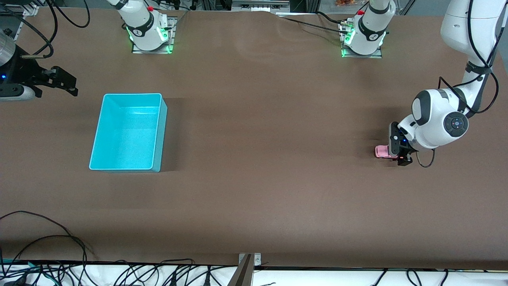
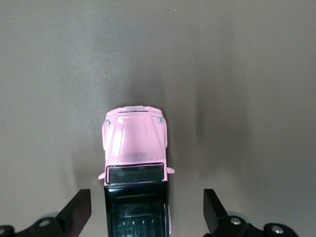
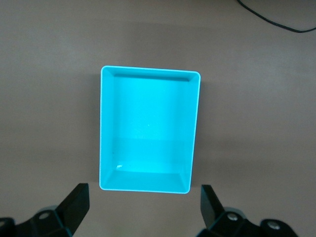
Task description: Wind and store pink jeep toy
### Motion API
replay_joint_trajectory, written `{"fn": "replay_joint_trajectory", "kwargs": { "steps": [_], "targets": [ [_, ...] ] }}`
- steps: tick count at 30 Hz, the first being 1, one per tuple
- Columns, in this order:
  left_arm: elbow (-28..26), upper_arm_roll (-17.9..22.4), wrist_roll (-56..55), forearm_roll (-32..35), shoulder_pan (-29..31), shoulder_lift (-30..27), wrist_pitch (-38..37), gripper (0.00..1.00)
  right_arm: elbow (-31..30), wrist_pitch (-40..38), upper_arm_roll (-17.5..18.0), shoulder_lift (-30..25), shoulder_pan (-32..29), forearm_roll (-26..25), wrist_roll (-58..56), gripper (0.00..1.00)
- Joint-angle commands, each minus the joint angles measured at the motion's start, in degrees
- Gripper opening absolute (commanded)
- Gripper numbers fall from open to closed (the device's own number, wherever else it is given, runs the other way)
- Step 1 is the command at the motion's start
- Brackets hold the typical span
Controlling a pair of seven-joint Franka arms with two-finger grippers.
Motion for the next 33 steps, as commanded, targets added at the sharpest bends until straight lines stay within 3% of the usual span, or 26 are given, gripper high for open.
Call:
{"fn": "replay_joint_trajectory", "kwargs": {
  "steps": [1,4,6,23,33],
  "targets": [
    [0.0,-0.4,1.3,0.5,0.5,0.1,0.8,0.22,0.4,-0.5,0.2,0.0,-0.5,0.5,-0.4,1.00],
    [0.2,-0.4,1.3,0.5,0.4,0.1,0.8,0.08,0.4,-0.5,0.2,0.0,-0.5,0.5,-0.4,1.00],
    [0.2,-0.4,1.3,0.5,0.3,0.1,0.8,0.04,0.4,-0.6,0.2,0.0,-0.5,0.5,-0.4,1.00],
    [0.4,-0.3,0.8,0.4,0.7,1.5,0.8,0.04,0.4,-0.6,0.2,0.0,-0.6,0.5,-0.4,1.00],
    [2.1,-0.3,1.3,0.9,6.2,5.2,0.8,0.05,0.4,-0.6,0.2,0.0,-0.6,0.5,-0.4,1.00]
  ]
}}
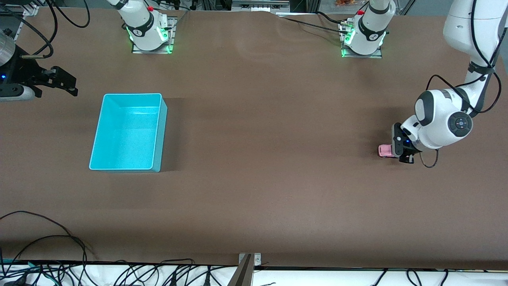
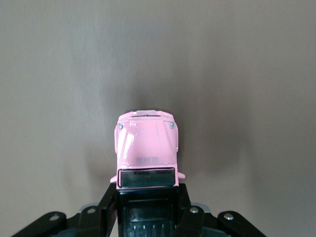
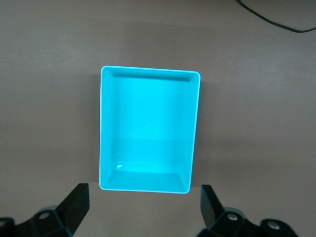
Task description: Wind and store pink jeep toy
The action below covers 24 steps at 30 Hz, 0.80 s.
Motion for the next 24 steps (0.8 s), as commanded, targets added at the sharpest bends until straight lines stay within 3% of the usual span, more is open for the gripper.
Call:
{"fn": "replay_joint_trajectory", "kwargs": {
  "steps": [1,24],
  "targets": [
    [1.6,-0.2,1.3,1.0,4.2,5.0,0.3,0.05,0.4,-0.5,0.2,0.0,-0.6,0.5,-0.4,1.00],
    [10.3,0.0,15.2,1.0,17.5,10.8,0.2,0.05,0.4,-0.6,0.2,0.0,-0.5,0.5,-0.4,1.00]
  ]
}}
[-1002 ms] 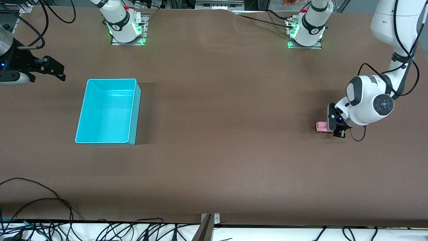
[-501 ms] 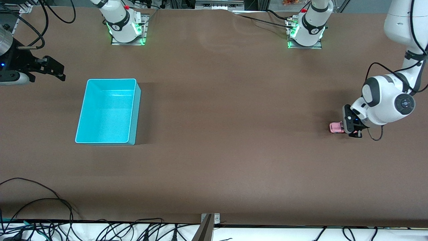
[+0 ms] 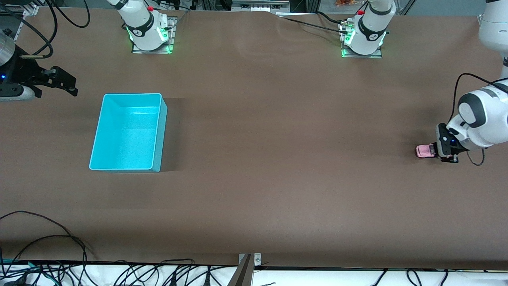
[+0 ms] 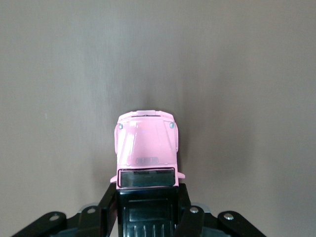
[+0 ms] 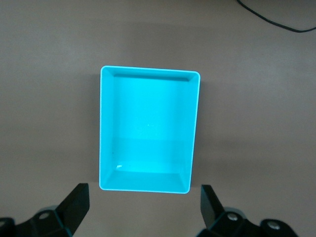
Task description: Wind and store pink jeep toy
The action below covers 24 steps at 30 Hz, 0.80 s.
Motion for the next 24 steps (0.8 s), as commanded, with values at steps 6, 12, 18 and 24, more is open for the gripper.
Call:
{"fn": "replay_joint_trajectory", "kwargs": {
  "steps": [6,12,18,24],
  "targets": [
    [2.6,-0.3,2.2,1.0,2.8,6.5,1.4,0.06,0.4,-0.5,0.2,0.0,-0.5,0.5,-0.4,1.00],
    [3.2,-0.5,3.1,1.1,2.3,6.4,1.2,0.11,0.4,-0.5,0.2,0.0,-0.6,0.5,-0.4,1.00],
    [4.4,-0.6,5.9,1.0,2.1,6.4,1.1,0.06,0.4,-0.5,0.2,0.1,-0.5,0.5,-0.4,1.00],
    [4.4,-0.6,6.0,1.0,2.1,6.5,1.1,0.09,0.4,-0.6,0.2,0.1,-0.6,0.5,-0.4,1.00]
  ]
}}
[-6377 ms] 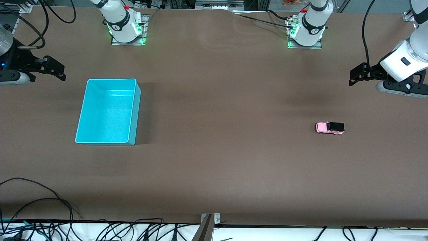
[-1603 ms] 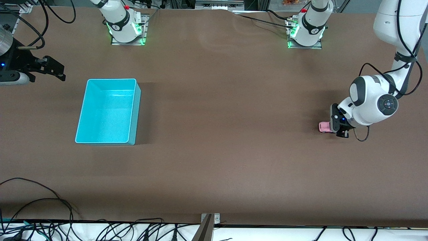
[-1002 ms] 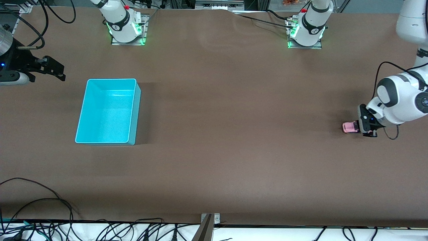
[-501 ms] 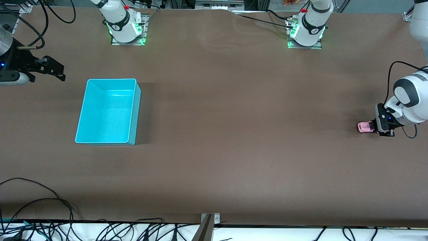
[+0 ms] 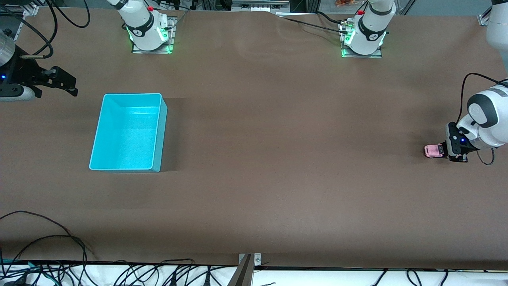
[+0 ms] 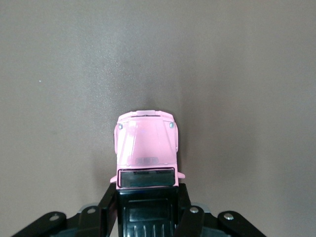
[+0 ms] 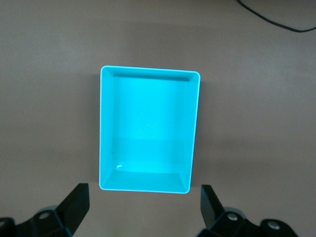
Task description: Wind and store pink jeep toy
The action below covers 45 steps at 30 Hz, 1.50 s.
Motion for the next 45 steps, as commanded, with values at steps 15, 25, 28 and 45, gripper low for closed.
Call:
{"fn": "replay_joint_trajectory", "kwargs": {
  "steps": [15,25,28,45],
  "targets": [
    [2.7,-1.7,2.0,0.1,0.5,1.2,-2.2,1.00,0.4,-0.6,0.2,0.1,-0.5,0.5,-0.4,1.00],
    [6.7,-4.4,-4.8,0.3,0.3,-3.6,-15.5,1.00,0.4,-0.6,0.2,0.1,-0.5,0.5,-0.4,1.00],
    [8.7,-5.1,-8.6,0.3,0.2,-4.5,-20.4,1.00,0.4,-0.5,0.2,0.1,-0.5,0.5,-0.4,1.00],
    [23.8,-15.8,-31.6,1.0,-0.3,-6.3,-50.0,1.00,0.4,-0.5,0.2,0.1,-0.5,0.5,-0.4,1.00]
  ]
}}
